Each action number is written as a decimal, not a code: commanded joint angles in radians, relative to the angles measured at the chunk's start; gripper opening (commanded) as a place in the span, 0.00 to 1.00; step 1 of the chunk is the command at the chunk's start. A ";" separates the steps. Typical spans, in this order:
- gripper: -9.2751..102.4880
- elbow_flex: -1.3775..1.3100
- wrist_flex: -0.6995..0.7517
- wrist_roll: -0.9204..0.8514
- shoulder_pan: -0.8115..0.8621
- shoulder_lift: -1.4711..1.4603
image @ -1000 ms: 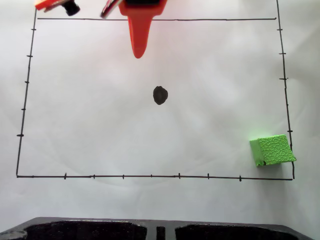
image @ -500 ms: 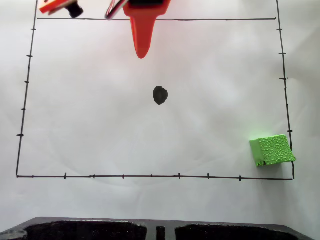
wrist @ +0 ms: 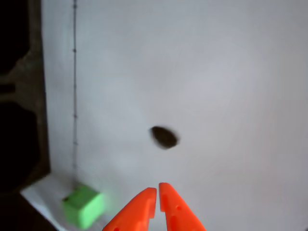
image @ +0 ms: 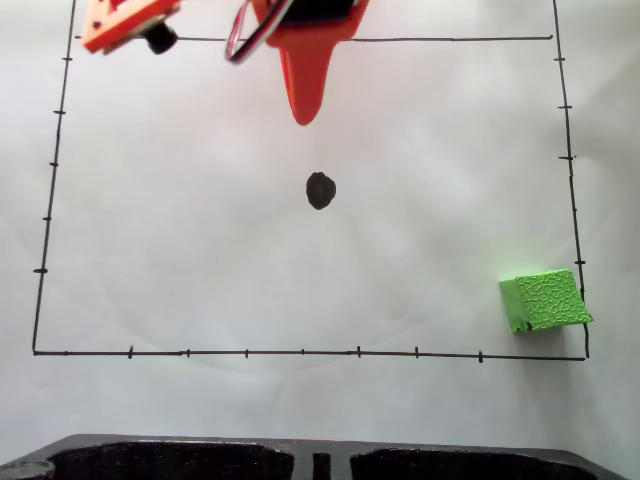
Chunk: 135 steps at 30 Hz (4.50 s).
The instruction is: Grasp the colored block, Place it on the black dot, and then return the arm to the default position.
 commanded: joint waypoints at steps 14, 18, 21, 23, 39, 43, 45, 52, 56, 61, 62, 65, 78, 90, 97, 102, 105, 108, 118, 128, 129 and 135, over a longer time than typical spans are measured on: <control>0.09 -0.704 0.071 0.256 -0.245 -0.684; 0.09 -0.842 0.106 0.316 -0.299 -0.811; 0.10 -0.942 0.126 0.359 -0.327 -0.894; 0.14 -0.997 0.135 0.394 -0.339 -0.942; 0.39 -1.192 0.169 0.456 -0.399 -1.169; 0.39 -1.247 0.181 0.468 -0.399 -1.227; 0.39 -1.282 0.193 0.469 -0.399 -1.262; 0.39 -1.401 0.244 0.477 -0.419 -1.368; 0.39 -1.457 0.264 0.482 -0.425 -1.422; 0.38 -1.489 0.279 0.477 -0.442 -1.468; 0.38 -1.493 0.279 0.477 -0.445 -1.474; 0.38 -1.519 0.296 0.472 -0.454 -1.503; 0.37 -1.598 0.328 0.477 -0.456 -1.578; 0.30 -1.618 0.288 0.453 -0.445 -1.606; 0.24 -1.618 0.279 0.437 -0.428 -1.611; 0.20 -1.618 0.265 0.417 -0.423 -1.612; 0.18 -1.618 0.265 0.394 -0.417 -1.609; 0.18 -1.609 0.281 0.374 -0.414 -1.586; 0.18 -1.374 0.342 0.295 -0.371 -1.324; 0.18 -0.870 0.314 0.161 -0.170 -0.916; 0.18 -0.822 0.307 0.144 -0.147 -0.882; 0.18 -0.623 0.268 0.054 -0.049 -0.756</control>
